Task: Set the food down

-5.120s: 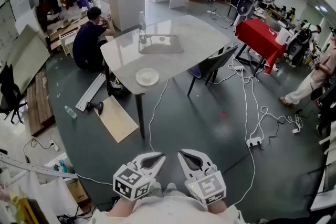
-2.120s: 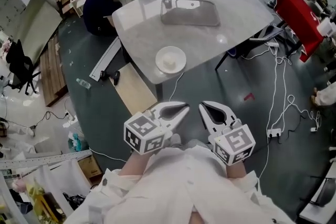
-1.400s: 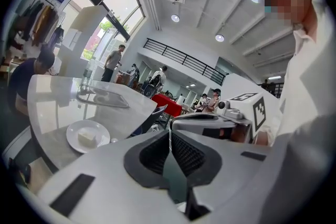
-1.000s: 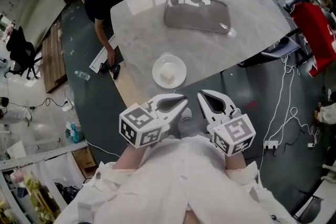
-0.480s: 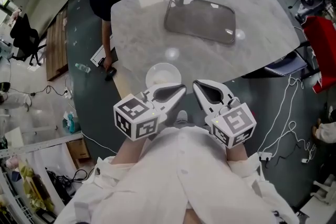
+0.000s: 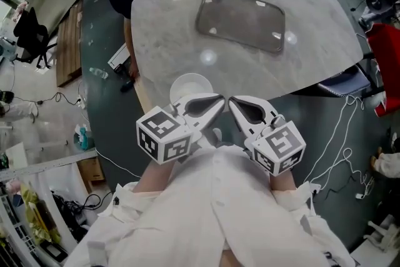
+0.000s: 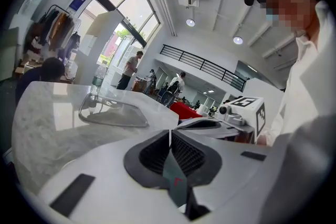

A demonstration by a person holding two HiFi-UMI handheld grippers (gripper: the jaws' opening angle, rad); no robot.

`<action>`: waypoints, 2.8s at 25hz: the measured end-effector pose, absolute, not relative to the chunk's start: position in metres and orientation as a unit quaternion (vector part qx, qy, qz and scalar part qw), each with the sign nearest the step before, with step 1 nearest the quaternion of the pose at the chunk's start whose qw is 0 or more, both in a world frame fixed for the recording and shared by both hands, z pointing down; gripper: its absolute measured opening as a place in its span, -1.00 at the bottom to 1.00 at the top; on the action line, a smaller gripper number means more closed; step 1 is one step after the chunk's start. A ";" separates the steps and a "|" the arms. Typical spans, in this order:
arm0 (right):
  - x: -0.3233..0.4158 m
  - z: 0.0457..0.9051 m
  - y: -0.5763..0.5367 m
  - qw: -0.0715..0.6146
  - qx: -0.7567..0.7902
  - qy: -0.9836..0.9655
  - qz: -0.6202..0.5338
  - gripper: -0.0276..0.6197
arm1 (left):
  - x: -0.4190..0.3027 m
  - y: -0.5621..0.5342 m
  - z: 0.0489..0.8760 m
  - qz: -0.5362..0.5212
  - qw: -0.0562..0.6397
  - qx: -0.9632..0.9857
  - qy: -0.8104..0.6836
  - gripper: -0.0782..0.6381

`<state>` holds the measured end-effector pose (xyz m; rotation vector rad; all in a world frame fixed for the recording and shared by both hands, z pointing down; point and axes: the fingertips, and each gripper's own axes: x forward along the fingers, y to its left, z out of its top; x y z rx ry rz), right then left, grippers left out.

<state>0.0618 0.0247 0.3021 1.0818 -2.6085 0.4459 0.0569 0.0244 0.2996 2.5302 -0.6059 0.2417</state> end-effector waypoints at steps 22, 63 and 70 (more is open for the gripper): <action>0.027 0.321 -0.012 0.155 0.368 -0.894 0.205 -0.91 | -0.013 -0.024 0.308 0.102 0.289 0.913 -0.270 -0.71; 0.011 0.435 -0.013 0.236 0.368 -0.836 0.331 -0.91 | -0.095 -0.012 0.454 0.202 0.443 0.810 -0.327 -0.71; 0.012 0.453 -0.004 0.253 0.365 -0.827 0.344 -0.91 | -0.096 -0.005 0.476 0.206 0.469 0.789 -0.339 -0.71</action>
